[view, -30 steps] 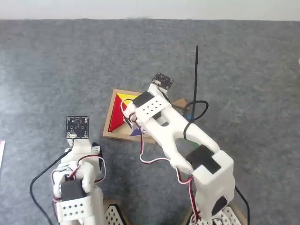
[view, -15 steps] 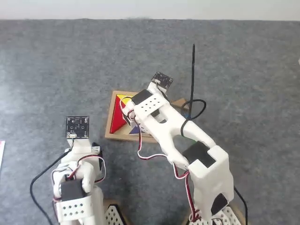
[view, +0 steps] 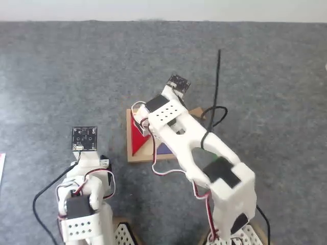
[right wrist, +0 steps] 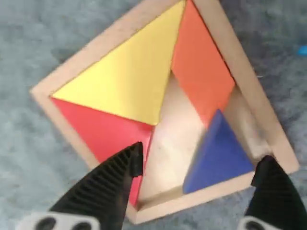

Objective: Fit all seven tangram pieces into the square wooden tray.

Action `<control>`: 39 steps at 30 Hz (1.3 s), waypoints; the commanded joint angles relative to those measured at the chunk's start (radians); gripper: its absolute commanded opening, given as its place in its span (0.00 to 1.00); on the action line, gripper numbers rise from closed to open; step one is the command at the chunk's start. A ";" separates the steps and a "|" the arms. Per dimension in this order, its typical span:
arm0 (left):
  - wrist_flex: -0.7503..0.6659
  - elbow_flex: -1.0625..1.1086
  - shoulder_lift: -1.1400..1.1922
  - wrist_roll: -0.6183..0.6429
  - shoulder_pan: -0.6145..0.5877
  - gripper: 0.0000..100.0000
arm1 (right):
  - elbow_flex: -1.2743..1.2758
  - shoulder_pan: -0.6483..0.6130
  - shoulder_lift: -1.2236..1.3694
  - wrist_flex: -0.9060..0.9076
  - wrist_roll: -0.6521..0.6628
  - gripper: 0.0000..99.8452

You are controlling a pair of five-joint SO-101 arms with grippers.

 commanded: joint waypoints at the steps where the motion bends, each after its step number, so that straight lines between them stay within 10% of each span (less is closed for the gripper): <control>1: 0.005 -0.012 -0.020 0.000 0.005 0.08 | -0.040 0.013 -0.139 0.039 0.038 0.37; 9: 0.005 -0.012 -0.020 0.000 0.005 0.08 | -0.043 -0.012 -0.157 0.061 0.087 0.34; 15: 0.005 -0.012 -0.020 0.000 0.005 0.08 | -0.046 -0.062 -0.133 0.054 0.129 0.05; 39: 0.005 -0.012 -0.020 0.000 0.005 0.08 | 0.014 -0.076 0.019 0.110 0.130 0.02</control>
